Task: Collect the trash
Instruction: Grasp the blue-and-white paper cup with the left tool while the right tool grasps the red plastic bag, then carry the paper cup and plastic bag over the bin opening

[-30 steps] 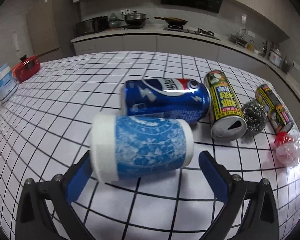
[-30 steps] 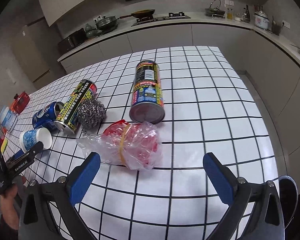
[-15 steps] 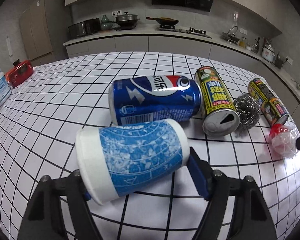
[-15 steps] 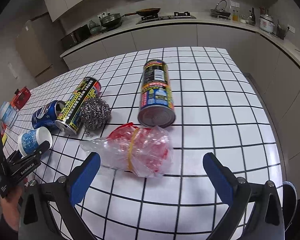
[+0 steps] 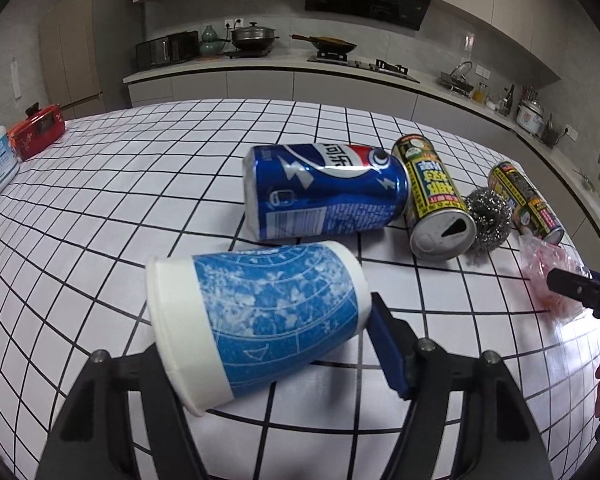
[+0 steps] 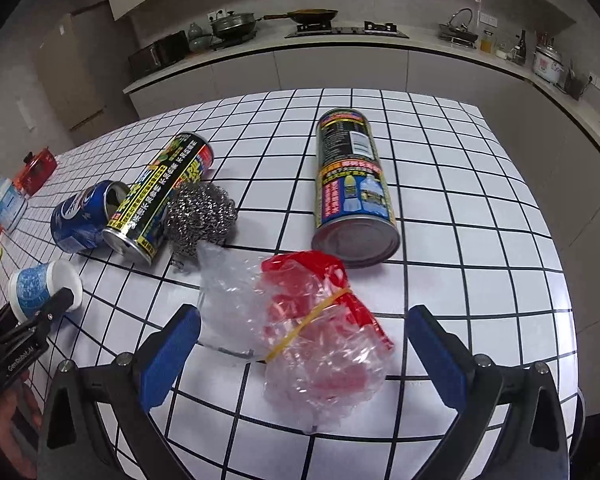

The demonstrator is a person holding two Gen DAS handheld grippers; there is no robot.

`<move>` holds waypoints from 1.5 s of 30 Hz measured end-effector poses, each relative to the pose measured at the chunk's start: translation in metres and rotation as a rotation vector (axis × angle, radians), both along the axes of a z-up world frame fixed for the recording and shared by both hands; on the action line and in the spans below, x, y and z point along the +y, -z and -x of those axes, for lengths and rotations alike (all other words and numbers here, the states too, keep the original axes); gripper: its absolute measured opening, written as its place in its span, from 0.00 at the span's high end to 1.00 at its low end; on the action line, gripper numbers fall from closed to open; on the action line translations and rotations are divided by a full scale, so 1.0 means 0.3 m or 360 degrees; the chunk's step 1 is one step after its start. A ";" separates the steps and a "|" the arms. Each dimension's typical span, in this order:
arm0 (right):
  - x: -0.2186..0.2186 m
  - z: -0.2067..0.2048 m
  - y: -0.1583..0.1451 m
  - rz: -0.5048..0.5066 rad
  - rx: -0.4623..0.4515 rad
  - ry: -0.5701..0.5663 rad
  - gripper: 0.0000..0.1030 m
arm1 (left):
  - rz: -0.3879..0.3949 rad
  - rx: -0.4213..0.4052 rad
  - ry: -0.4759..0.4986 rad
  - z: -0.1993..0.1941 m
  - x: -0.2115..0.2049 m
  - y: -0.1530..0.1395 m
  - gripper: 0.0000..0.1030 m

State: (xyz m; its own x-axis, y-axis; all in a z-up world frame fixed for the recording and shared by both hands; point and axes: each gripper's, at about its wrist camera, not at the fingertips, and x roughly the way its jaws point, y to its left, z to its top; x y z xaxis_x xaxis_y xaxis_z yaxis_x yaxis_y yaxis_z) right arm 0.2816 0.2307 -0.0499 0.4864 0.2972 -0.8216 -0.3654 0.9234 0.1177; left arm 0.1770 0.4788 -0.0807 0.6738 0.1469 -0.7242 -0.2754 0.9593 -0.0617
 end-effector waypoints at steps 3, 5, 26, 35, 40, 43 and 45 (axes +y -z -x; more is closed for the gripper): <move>0.018 -0.009 0.011 -0.0004 0.0020 -0.0014 0.00 | 0.0000 -0.0010 -0.0041 0.007 0.013 -0.006 0.15; 0.022 -0.007 0.011 -0.0026 0.0014 -0.0025 0.00 | -0.0006 -0.0017 -0.0067 0.012 0.022 -0.008 0.12; 0.069 0.003 0.039 0.0051 0.0044 -0.0144 0.07 | -0.0094 0.0088 -0.0034 -0.101 0.048 0.028 0.05; 0.044 0.014 0.012 -0.0083 0.0043 -0.0126 0.25 | 0.0062 -0.0027 0.0121 -0.058 0.020 -0.006 0.21; 0.020 0.031 -0.008 -0.0119 0.0021 -0.0098 0.25 | 0.0071 -0.0112 0.0203 -0.004 -0.038 -0.068 0.21; 0.005 0.041 -0.020 -0.0121 0.0006 -0.0089 0.25 | 0.0098 -0.0130 0.0259 -0.005 -0.072 -0.082 0.21; -0.014 0.052 -0.030 -0.0129 -0.0011 -0.0070 0.26 | 0.0113 -0.0133 0.0300 -0.009 -0.105 -0.085 0.21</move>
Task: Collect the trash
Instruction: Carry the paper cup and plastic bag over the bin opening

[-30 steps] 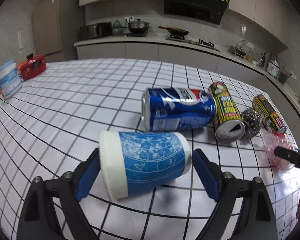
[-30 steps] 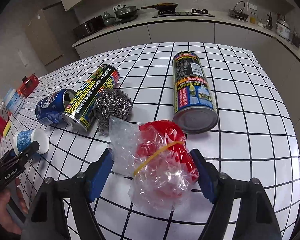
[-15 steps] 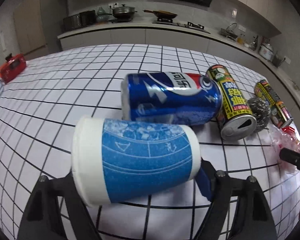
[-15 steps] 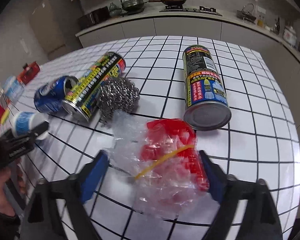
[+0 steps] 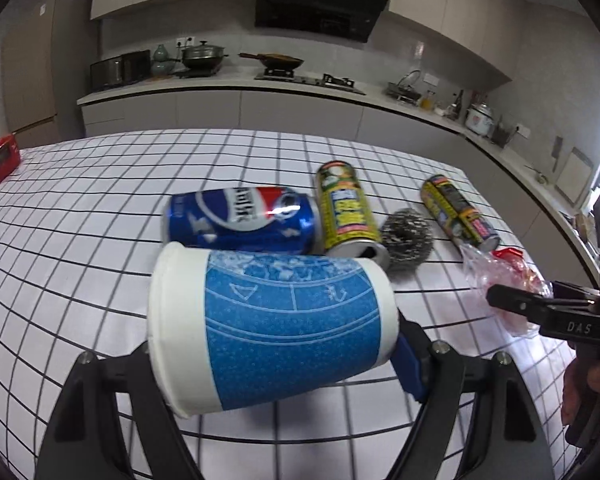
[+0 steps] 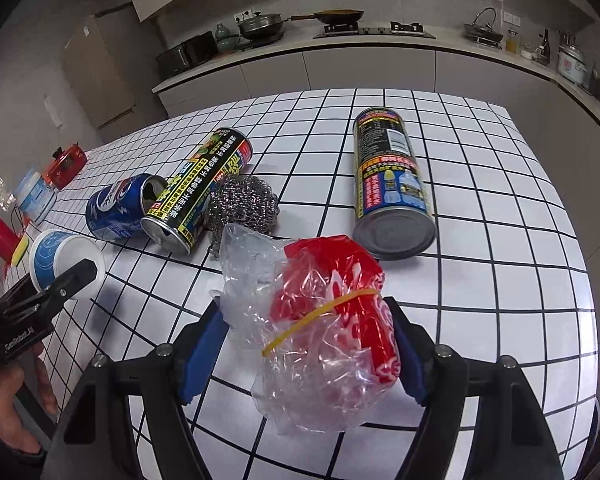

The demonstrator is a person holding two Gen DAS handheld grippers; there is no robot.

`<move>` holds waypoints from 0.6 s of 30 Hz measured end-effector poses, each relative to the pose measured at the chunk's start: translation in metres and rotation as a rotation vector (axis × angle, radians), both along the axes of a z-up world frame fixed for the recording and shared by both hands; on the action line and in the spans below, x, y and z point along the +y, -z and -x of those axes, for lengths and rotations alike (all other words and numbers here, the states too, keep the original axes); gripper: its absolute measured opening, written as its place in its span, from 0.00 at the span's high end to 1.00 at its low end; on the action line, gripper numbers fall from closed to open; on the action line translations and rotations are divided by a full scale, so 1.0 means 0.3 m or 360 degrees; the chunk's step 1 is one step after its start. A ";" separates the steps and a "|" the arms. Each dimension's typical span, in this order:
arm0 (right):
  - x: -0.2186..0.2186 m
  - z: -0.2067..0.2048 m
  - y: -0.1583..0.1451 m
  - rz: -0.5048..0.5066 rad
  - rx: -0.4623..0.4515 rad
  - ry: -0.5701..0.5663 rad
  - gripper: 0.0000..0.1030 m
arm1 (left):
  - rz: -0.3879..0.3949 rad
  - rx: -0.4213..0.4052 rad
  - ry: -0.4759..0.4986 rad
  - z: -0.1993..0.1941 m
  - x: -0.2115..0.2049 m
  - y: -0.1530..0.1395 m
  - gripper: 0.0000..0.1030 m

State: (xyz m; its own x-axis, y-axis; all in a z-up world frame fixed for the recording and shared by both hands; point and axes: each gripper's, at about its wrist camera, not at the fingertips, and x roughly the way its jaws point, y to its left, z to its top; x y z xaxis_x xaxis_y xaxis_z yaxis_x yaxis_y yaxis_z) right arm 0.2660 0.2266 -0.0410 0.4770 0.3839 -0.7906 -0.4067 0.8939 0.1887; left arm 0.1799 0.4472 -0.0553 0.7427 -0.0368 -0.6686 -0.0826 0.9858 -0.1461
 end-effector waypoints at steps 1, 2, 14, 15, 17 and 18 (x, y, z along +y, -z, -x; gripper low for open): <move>-0.010 0.003 -0.003 -0.0002 0.0000 0.0010 0.26 | 0.0002 -0.0002 0.0015 -0.006 -0.013 0.000 0.21; -0.023 0.007 -0.006 -0.0003 -0.0001 0.0020 0.26 | 0.0003 -0.0003 0.0032 -0.008 -0.030 0.000 0.22; -0.242 0.064 -0.057 0.0023 -0.0068 0.0211 0.26 | -0.0007 -0.0025 0.0231 -0.041 -0.276 -0.027 0.22; -0.264 0.071 -0.061 0.0022 -0.0073 0.0228 0.26 | -0.0010 -0.0028 0.0240 -0.042 -0.296 -0.030 0.22; -0.313 0.084 -0.070 0.0021 -0.0085 0.0263 0.26 | -0.0014 -0.0039 0.0269 -0.040 -0.342 -0.040 0.22; -0.337 0.089 -0.074 0.0021 -0.0088 0.0279 0.26 | -0.0017 -0.0041 0.0280 -0.037 -0.362 -0.043 0.22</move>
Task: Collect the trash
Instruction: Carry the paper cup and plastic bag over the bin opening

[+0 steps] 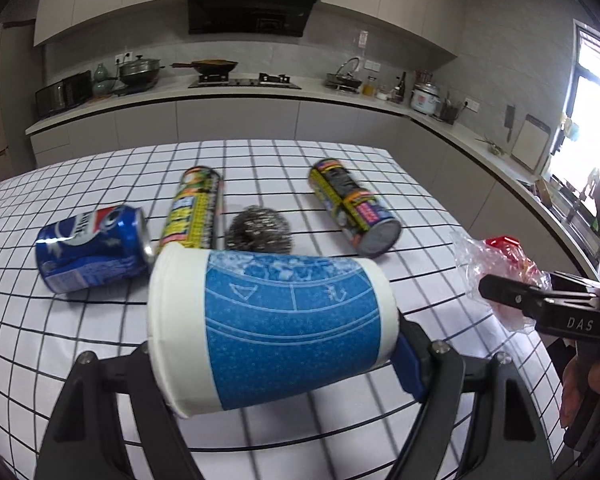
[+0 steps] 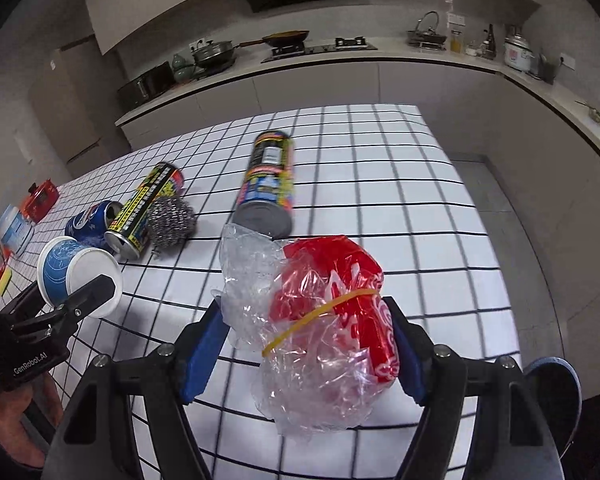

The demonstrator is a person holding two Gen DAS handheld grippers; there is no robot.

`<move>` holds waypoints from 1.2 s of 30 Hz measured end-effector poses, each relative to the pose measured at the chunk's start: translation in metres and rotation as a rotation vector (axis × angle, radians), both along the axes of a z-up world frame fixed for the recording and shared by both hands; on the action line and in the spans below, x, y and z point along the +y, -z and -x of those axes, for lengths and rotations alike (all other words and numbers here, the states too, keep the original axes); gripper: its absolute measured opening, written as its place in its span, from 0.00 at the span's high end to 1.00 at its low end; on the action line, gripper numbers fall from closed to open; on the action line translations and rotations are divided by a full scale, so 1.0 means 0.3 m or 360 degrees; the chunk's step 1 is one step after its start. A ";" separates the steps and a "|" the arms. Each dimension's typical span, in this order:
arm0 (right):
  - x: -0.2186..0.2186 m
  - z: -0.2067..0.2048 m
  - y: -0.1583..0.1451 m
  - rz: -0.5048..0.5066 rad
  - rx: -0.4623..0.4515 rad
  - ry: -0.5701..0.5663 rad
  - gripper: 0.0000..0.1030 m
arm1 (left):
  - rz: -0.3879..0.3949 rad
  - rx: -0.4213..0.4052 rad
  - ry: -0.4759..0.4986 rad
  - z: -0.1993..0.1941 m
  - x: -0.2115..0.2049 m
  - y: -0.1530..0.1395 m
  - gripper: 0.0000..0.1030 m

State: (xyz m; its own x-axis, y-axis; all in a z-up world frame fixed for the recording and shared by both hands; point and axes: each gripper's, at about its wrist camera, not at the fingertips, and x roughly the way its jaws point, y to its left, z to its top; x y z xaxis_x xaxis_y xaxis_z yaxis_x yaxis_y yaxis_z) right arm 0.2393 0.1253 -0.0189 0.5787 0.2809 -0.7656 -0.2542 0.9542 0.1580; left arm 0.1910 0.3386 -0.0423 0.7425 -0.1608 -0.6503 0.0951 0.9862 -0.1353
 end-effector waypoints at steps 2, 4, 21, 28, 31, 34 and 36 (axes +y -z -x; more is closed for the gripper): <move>-0.043 0.012 -0.007 -0.0006 -0.0007 0.0024 0.26 | -0.0005 -0.0007 0.0028 0.005 -0.048 -0.004 0.22; -0.095 0.022 -0.015 -0.0009 -0.0014 0.0051 0.26 | -0.0007 -0.0008 0.0054 0.004 -0.106 -0.006 0.22; -0.739 0.121 -0.053 -0.0039 -0.0032 0.0279 0.26 | -0.0042 -0.0042 0.0238 0.027 -0.699 -0.059 0.22; -1.025 0.169 -0.023 -0.0019 0.0014 0.0366 0.26 | -0.0027 -0.0019 0.0305 0.045 -0.923 -0.030 0.22; -1.123 0.184 0.009 -0.0009 0.0048 0.0388 0.26 | -0.0028 -0.0016 0.0329 0.058 -1.006 -0.023 0.22; -1.211 0.194 0.058 -0.0006 0.0102 0.0400 0.26 | -0.0029 -0.0015 0.0342 0.066 -1.072 -0.016 0.22; -1.254 0.204 0.095 -0.0002 0.0136 0.0399 0.26 | -0.0032 -0.0013 0.0345 0.073 -1.111 -0.008 0.22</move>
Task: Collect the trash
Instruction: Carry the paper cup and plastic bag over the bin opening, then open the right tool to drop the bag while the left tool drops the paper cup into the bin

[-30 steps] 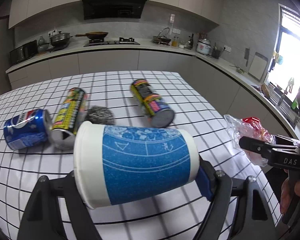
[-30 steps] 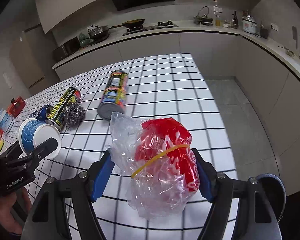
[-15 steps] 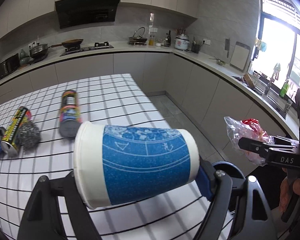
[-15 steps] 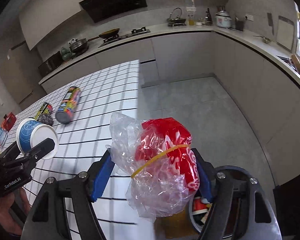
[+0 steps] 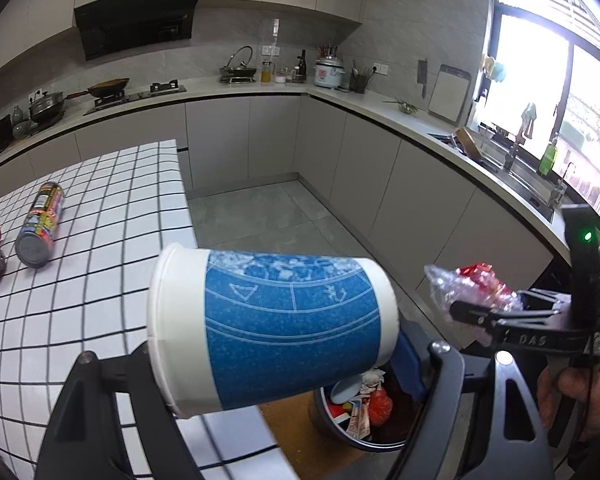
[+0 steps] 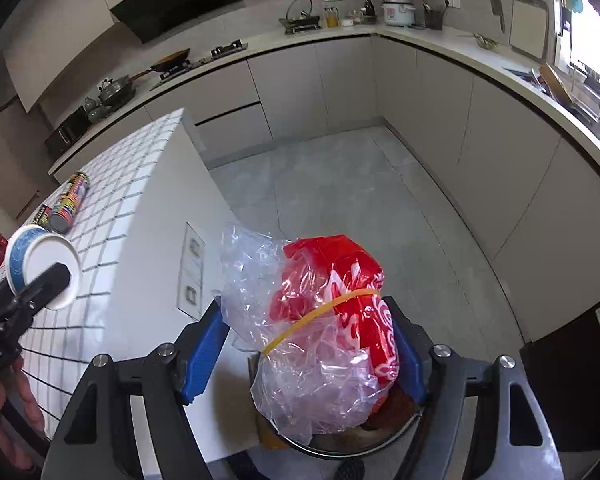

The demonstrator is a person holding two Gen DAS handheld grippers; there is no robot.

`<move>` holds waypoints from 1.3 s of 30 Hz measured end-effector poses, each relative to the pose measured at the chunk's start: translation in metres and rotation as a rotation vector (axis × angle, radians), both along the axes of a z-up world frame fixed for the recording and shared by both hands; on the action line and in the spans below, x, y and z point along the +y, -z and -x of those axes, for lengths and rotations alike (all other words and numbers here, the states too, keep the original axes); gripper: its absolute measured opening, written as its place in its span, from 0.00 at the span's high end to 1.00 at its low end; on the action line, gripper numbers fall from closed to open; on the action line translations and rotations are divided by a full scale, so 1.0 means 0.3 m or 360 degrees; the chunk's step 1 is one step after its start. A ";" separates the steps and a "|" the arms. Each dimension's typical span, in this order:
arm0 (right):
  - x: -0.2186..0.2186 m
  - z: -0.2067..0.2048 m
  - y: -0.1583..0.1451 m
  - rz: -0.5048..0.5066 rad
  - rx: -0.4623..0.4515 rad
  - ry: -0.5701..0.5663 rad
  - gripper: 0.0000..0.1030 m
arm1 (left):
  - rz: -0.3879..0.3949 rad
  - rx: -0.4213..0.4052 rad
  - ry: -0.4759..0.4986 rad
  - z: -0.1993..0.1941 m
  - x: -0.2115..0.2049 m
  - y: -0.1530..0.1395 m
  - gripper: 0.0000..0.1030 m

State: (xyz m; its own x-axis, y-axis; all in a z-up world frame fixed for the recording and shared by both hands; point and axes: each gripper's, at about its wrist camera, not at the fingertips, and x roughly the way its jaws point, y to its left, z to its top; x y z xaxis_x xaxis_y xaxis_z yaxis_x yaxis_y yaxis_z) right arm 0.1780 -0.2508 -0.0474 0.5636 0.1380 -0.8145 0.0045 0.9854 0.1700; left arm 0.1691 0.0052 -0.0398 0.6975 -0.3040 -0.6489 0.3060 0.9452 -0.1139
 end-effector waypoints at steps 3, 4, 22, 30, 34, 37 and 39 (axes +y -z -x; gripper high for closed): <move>-0.024 -0.021 0.093 0.0084 0.0178 -0.0067 0.22 | -0.0014 0.0004 -0.0002 0.006 -0.051 0.013 0.22; -0.029 -0.030 0.131 0.0132 0.0251 -0.0076 0.20 | -0.0018 0.0007 -0.0004 0.009 -0.064 0.016 0.22; -0.290 0.020 0.168 0.0061 0.0204 0.0095 0.12 | -0.0024 0.0115 0.0049 0.046 -0.367 0.172 0.22; -0.411 0.036 0.157 0.0077 0.0190 0.0190 0.12 | -0.0036 0.0201 0.0075 0.048 -0.505 0.267 0.22; -0.456 0.046 0.142 0.0089 0.0175 0.0206 0.12 | -0.0057 0.0244 0.0077 0.040 -0.559 0.302 0.21; -0.492 0.054 0.125 0.0094 0.0159 0.0229 0.12 | -0.0074 0.0259 0.0059 0.036 -0.582 0.312 0.17; -0.505 0.055 0.116 0.0094 0.0151 0.0239 0.12 | -0.0135 0.0313 0.0058 0.028 -0.609 0.330 0.05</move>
State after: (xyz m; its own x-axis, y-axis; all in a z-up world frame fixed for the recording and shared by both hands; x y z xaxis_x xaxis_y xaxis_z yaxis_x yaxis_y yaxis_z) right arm 0.1615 -0.4024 -0.0822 0.4945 0.0085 -0.8691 0.1658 0.9807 0.1039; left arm 0.1609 -0.1774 -0.1389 0.5444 -0.2653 -0.7958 0.3200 0.9426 -0.0954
